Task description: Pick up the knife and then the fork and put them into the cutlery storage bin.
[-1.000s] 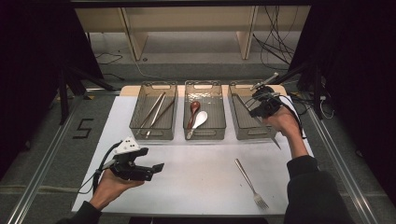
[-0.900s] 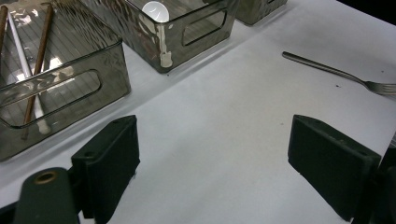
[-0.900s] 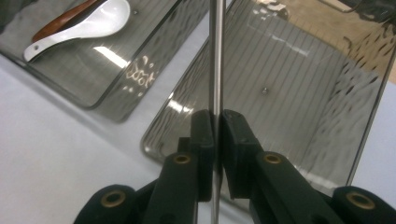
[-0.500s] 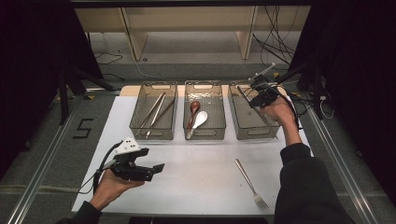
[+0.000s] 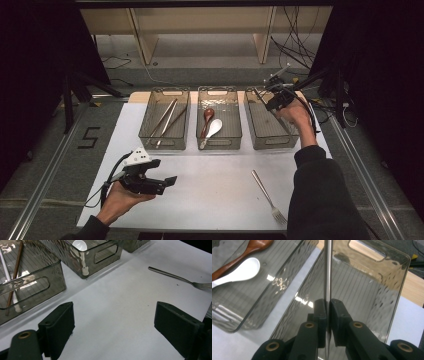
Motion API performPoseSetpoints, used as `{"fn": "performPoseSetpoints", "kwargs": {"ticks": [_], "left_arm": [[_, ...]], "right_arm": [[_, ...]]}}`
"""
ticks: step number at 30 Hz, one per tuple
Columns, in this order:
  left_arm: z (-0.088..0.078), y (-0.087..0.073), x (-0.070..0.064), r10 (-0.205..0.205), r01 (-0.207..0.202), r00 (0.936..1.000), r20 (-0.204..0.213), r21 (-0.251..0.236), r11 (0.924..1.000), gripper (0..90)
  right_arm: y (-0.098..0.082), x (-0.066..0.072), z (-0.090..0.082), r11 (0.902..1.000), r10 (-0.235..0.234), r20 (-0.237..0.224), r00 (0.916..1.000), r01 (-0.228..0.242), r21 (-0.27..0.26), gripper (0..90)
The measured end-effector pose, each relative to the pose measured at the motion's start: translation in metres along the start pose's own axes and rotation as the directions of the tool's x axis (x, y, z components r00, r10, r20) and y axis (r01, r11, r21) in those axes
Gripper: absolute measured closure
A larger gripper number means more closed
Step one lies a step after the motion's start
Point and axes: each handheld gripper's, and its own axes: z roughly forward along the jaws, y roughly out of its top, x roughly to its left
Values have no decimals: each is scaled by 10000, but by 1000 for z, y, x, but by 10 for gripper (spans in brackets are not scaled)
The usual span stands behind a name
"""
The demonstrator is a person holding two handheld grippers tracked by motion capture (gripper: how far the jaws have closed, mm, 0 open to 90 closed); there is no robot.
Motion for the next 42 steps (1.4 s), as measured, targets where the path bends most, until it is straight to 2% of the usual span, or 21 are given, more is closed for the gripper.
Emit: {"fn": "performPoseSetpoints", "kwargs": {"ticks": [15,25,42], "left_arm": [[0,-1,0,21,-20,9999,108,-31,10000,159],[-1,-1,1,68,-68,9999,132,-31,10000,159],[-1,-1,-1,84,-82,9998,184,-73,9999,158]], "right_arm": [[14,-3,11,10000,-42,195,9998,44,-85,839],[22,-4,19,9999,-21,350,9994,17,99,839],[26,-10,27,9997,151,656,9977,-162,166,838]]}}
